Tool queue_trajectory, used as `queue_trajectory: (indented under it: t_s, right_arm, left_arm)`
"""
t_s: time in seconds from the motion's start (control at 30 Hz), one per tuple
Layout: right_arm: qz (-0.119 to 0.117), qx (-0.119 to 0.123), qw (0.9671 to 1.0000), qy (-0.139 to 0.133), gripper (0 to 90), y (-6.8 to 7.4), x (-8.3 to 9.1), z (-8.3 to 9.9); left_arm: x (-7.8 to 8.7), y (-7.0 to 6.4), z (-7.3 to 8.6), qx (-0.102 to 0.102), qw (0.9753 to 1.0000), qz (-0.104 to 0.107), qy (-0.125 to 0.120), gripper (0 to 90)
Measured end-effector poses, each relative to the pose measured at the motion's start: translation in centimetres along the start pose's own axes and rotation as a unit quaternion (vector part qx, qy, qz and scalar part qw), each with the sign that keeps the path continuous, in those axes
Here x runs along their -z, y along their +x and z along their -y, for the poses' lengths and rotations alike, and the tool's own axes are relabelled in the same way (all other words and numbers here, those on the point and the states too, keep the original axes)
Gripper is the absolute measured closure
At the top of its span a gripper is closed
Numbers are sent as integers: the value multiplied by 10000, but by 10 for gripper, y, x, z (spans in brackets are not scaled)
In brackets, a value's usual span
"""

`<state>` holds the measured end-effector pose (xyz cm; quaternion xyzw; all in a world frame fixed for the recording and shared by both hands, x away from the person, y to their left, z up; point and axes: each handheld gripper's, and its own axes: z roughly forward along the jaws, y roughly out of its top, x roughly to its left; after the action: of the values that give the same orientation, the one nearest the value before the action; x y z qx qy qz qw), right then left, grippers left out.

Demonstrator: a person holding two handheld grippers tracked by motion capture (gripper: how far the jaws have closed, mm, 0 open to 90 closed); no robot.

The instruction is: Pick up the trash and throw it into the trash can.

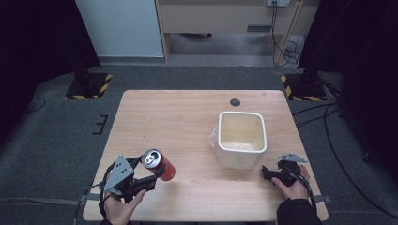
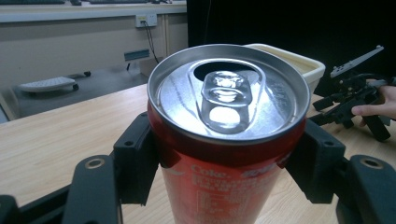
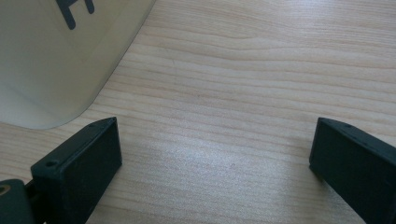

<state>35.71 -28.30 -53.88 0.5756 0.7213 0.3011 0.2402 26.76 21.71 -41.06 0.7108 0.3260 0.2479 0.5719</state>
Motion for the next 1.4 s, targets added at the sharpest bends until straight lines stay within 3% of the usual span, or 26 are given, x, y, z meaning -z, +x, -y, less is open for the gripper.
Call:
queue_trajectory:
  t_s: [0.63,1.13,1.4]
  right_arm:
    - [0,-2,10000,-1,24,0,0,0]
    - [1,-2,10000,2,24,0,0,0]
    - [0,0,10000,1,24,0,0,0]
  left_arm:
    - [-12,-9,-26,-161,9992,130,-335,334]
    - [-26,-10,-35,-118,9988,201,-422,334]
    - [-38,-17,-45,-250,9982,258,-477,334]
